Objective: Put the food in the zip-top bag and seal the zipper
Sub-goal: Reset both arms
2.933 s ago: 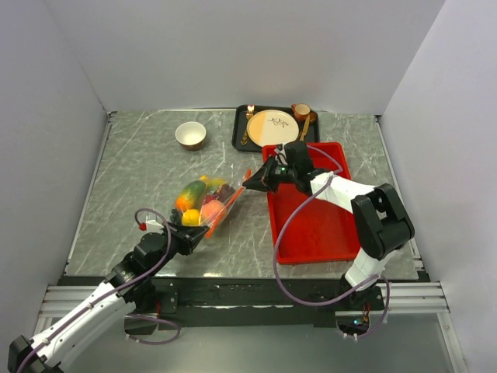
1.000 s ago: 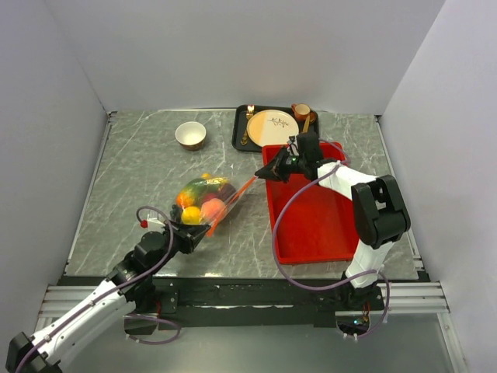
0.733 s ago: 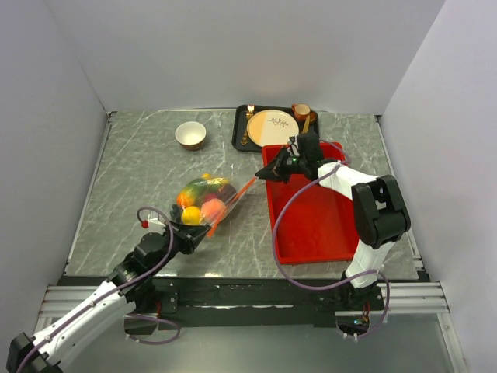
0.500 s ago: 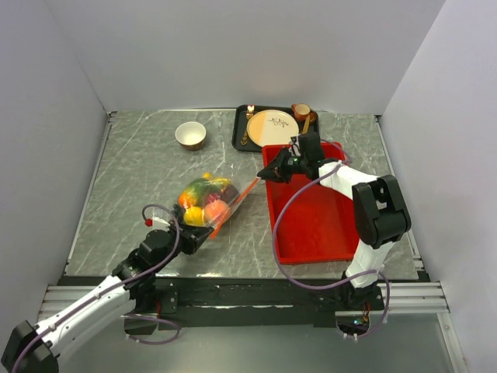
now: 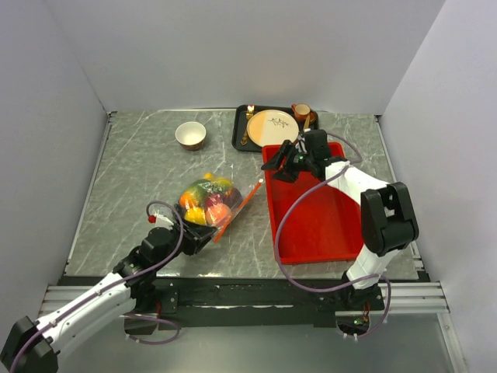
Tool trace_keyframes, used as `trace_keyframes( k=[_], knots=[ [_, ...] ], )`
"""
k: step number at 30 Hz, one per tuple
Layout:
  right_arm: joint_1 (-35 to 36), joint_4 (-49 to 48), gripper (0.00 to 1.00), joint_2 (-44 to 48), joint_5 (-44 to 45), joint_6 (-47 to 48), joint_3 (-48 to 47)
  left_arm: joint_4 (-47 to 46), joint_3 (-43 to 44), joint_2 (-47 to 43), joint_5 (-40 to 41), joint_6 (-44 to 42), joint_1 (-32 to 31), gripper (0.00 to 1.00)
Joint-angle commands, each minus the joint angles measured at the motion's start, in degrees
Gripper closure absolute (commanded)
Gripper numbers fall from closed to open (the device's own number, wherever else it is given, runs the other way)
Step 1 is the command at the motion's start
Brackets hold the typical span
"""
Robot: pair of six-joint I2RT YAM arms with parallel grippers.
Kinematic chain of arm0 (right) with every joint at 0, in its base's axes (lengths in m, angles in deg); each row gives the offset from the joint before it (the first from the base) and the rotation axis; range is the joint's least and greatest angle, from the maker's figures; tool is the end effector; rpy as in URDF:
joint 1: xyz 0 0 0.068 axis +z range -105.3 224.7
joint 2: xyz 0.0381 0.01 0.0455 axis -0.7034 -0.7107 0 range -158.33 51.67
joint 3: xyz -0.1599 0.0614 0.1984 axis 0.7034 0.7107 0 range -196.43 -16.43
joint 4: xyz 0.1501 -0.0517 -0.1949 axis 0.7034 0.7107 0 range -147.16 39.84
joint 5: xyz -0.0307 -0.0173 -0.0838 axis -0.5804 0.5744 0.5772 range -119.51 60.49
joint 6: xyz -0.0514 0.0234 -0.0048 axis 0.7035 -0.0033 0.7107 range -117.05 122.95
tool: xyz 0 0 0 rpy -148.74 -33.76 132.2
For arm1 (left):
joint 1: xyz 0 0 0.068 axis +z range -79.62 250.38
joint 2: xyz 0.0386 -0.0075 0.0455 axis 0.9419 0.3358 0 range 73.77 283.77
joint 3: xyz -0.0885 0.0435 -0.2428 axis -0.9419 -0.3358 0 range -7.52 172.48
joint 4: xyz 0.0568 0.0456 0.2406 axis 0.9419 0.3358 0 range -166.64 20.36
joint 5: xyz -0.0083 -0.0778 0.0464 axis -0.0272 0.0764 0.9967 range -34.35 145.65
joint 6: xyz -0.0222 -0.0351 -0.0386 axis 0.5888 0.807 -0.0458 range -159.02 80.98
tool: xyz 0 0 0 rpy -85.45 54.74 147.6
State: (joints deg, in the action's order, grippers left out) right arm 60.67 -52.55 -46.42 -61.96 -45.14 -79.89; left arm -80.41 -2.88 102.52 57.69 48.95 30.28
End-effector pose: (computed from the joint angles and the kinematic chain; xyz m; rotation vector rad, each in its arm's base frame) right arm 0.3457 0.1211 0.2122 0.3465 2.4035 1.1989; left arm 0.1104 -0.0911 0.1548 -0.9256 2.0174 -1.3712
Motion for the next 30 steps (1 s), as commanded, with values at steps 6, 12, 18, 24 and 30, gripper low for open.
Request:
trace_keyframes(
  k=[6,12,18,24,30],
  knots=[
    [-0.23,8.22,0.26,6.76,6.86,7.84,-1.93,13.78,7.03,-8.09,2.09,-3.85,-0.07,0.2],
    [-0.32,10.51,0.23,9.48,10.98,9.6,-1.32,21.78,13.53,-7.66,3.93,-8.85,-0.07,0.11],
    [-0.23,13.93,0.19,14.49,20.21,13.02,0.79,27.58,23.82,-2.31,9.11,-18.95,-0.07,0.04],
    [-0.67,17.28,0.13,18.01,28.22,14.35,2.29,33.02,35.33,8.23,13.5,-25.9,-0.07,0.01],
    [-2.78,15.79,0.07,23.55,33.49,14.69,6.5,35.15,42.99,17.03,15.71,-30.83,-0.07,0.01]
  ],
)
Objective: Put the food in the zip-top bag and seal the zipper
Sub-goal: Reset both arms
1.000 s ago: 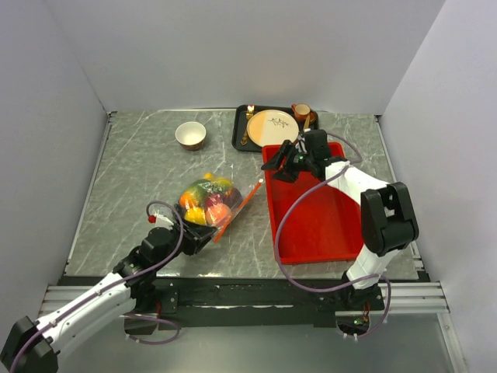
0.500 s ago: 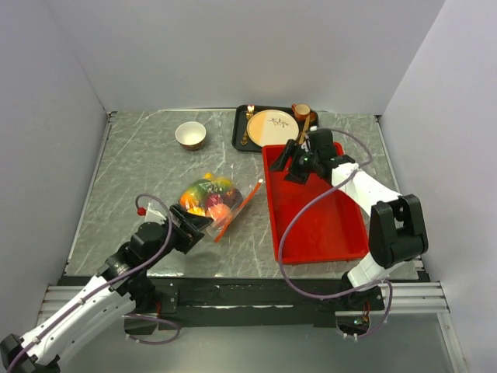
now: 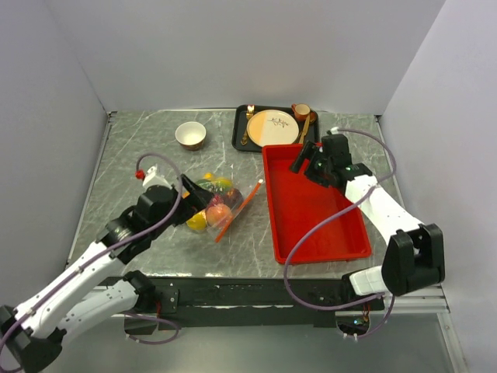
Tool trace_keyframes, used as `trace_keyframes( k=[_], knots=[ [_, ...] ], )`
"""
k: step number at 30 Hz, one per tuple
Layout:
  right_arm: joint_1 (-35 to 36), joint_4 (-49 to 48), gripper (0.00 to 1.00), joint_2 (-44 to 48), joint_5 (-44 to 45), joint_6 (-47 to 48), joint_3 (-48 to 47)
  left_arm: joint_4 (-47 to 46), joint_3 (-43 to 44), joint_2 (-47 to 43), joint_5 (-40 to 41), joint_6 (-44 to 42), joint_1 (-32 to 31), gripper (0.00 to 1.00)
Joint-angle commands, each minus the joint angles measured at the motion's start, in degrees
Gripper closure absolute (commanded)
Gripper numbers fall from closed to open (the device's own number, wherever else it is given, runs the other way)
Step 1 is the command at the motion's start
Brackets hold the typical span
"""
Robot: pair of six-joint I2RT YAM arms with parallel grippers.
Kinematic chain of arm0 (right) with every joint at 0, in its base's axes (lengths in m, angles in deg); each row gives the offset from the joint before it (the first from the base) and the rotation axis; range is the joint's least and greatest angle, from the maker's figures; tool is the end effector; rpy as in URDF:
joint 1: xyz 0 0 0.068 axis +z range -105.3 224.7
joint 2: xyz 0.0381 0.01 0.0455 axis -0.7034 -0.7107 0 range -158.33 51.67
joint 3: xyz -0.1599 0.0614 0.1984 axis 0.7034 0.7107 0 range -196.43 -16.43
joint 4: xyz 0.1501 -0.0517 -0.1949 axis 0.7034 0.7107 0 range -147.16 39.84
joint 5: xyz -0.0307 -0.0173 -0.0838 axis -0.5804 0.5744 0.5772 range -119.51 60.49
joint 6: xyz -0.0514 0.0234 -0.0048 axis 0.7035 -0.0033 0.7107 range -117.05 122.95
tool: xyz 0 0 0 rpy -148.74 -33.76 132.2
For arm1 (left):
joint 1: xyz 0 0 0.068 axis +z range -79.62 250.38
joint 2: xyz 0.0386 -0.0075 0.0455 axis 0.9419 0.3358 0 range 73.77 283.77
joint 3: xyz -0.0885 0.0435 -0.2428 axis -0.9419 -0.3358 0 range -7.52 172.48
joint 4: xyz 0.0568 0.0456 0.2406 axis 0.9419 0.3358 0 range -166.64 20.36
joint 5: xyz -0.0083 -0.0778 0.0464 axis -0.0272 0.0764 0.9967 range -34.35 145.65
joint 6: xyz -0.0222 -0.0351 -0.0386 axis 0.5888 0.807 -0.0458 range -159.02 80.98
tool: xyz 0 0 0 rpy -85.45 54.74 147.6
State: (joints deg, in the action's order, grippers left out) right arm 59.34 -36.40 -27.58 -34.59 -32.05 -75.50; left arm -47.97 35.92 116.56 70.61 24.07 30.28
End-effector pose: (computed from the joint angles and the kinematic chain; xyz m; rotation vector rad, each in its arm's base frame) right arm 0.2885 0.0790 0.2632 0.3676 2.3149 0.5434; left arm 0.1344 -0.0998 0.2952 -0.5934 2.0688 -0.8349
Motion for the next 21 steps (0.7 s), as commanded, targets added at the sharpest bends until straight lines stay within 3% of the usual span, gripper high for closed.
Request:
trace_keyframes(
  k=[1,7,16,21],
  knots=[
    [-1.88,-0.71,0.06,5.23,6.14,1.87,2.72,1.93,4.46,4.05,2.36,-6.31,-0.07,0.01],
    [-3.64,1.22,0.05,5.41,8.68,1.96,2.81,1.65,5.68,7.48,2.62,-8.06,-0.07,0.01],
    [-4.35,-1.85,0.0,10.07,5.87,10.48,4.92,3.24,19.82,12.66,1.66,-19.58,-0.07,0.01],
    [-4.35,-5.19,0.0,17.71,10.09,10.39,8.69,8.49,25.54,17.67,12.86,-18.19,-0.07,0.01]
  ],
)
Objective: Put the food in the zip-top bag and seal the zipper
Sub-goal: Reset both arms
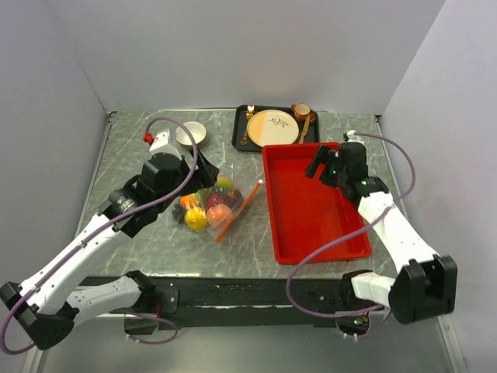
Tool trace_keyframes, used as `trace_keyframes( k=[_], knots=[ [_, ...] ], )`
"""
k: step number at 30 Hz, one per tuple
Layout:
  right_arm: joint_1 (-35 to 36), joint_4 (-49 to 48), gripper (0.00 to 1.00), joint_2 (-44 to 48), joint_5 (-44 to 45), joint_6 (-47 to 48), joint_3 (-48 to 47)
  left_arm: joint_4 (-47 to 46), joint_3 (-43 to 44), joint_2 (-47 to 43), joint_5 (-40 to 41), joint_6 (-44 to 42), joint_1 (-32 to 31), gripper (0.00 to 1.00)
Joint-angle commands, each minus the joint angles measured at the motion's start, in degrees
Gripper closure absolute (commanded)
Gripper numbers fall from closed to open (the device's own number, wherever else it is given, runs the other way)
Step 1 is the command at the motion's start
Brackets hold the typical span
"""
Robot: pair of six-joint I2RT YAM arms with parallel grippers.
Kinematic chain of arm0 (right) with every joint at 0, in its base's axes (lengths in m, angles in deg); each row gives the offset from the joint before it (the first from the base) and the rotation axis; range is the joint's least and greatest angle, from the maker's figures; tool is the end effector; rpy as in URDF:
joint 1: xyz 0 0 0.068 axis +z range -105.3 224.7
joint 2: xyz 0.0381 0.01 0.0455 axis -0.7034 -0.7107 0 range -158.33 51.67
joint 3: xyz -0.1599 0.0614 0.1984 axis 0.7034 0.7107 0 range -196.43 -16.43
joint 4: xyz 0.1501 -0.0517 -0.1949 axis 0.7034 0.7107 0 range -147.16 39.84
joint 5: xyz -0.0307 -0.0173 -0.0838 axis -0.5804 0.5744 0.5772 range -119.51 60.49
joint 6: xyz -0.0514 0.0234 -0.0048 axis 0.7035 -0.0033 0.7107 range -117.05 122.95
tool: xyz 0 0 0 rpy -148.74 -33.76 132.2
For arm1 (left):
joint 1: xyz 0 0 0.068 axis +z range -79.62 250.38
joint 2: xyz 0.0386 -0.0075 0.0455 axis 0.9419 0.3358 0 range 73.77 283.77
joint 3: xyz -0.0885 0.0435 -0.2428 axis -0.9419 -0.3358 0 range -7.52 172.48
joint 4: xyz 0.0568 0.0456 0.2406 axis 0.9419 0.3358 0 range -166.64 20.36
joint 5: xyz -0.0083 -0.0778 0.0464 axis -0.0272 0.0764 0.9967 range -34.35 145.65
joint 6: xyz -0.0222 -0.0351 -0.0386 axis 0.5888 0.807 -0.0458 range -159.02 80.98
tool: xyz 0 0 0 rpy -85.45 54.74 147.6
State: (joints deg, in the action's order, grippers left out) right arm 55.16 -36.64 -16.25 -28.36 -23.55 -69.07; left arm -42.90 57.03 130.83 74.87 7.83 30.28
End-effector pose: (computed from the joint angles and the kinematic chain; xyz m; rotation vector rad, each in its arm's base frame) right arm 0.2547 0.0462 0.2776 0.3206 2.1928 0.3385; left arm 0.1666 -0.1233 0.3665 -0.3356 2.0307 -0.6243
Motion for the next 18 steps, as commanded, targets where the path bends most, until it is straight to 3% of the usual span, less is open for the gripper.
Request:
trace_keyframes(
  k=[1,7,8,10,15,16,18],
  knots=[
    [-0.18,-6.09,0.0,8.75,3.78,1.98,2.98,4.4,6.44,5.5,9.86,-1.5,0.02,0.01],
    [-0.09,-13.72,0.0,15.7,9.21,3.29,8.6,14.15,17.86,15.97,19.09,-1.49,0.19,0.01],
    [-0.09,-14.01,0.0,16.24,16.01,2.95,9.48,14.08,19.02,17.02,19.62,-2.54,0.63,0.01],
    [-0.18,-15.05,0.0,17.29,20.98,3.29,11.5,13.03,21.56,19.14,19.45,-5.18,1.51,0.01],
    [-0.18,-20.33,0.0,19.75,30.48,6.2,16.34,5.22,20.62,16.88,10.34,-10.46,8.44,0.01],
    [-0.18,-20.34,0.0,20.37,30.75,6.29,16.43,2.94,19.57,15.55,2.56,-10.99,12.46,0.01],
    [-0.18,-20.34,0.0,20.72,30.41,6.64,16.26,-3.04,15.72,11.96,-5.56,-12.04,16.78,0.01]
  ],
)
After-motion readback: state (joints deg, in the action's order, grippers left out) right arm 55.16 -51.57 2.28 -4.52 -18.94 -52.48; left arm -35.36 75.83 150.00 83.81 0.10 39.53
